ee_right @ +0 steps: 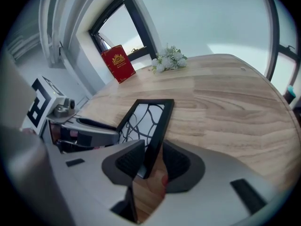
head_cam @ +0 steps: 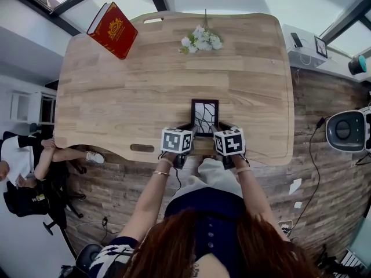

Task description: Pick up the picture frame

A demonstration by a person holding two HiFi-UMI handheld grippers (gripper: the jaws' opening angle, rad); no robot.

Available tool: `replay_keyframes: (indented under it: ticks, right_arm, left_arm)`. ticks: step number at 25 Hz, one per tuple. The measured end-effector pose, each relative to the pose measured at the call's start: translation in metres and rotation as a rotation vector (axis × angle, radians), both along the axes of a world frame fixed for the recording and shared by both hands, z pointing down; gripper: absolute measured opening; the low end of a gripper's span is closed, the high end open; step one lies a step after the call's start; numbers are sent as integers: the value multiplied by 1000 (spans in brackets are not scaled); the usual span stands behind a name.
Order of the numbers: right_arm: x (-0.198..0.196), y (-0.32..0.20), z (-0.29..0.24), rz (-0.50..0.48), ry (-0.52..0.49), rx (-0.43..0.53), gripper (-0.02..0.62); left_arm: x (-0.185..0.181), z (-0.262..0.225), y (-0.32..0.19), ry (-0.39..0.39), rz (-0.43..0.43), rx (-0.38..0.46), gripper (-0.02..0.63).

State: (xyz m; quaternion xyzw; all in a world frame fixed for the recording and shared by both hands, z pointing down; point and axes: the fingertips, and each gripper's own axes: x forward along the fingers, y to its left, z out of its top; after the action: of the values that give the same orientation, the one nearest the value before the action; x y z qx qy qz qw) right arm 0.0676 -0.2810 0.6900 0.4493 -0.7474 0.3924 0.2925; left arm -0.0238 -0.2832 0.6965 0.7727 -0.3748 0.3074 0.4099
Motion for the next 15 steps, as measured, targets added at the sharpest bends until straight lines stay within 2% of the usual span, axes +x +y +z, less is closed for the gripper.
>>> replay_keyframes:
  ticks: [12, 15]
  right_arm:
    - [-2, 0, 2, 43, 30, 14, 98]
    - [0, 1, 1, 51, 37, 17, 92]
  left_arm:
    - [1, 2, -2, -5, -30, 8, 109]
    - [-1, -1, -1, -29, -45, 26, 101]
